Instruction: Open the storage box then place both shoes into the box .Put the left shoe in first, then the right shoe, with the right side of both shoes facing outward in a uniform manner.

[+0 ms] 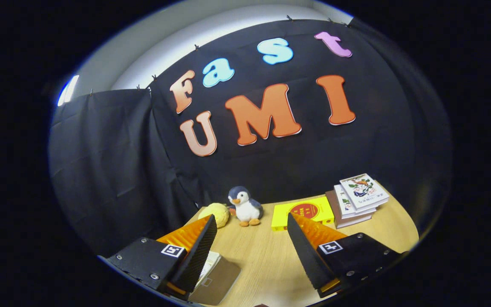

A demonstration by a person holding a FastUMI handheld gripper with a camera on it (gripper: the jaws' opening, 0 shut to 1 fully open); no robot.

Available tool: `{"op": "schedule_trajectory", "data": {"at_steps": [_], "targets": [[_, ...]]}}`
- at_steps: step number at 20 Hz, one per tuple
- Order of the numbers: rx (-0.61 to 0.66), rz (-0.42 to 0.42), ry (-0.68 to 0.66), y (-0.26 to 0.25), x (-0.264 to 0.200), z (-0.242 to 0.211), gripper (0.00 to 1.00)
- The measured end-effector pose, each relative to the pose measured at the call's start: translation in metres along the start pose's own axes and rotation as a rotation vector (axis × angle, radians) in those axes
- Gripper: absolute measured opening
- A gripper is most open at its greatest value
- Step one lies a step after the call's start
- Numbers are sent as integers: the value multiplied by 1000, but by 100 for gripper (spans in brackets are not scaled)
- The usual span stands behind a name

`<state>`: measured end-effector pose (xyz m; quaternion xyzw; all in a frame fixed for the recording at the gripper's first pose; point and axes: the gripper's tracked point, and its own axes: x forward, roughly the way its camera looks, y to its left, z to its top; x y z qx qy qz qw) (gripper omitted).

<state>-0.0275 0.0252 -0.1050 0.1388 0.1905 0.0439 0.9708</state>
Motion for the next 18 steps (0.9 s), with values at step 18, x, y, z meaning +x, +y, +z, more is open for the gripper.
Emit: {"op": "schedule_trajectory", "data": {"at_steps": [18], "targets": [[-197, -149, -327, -65, -40, 84, 98]]}}
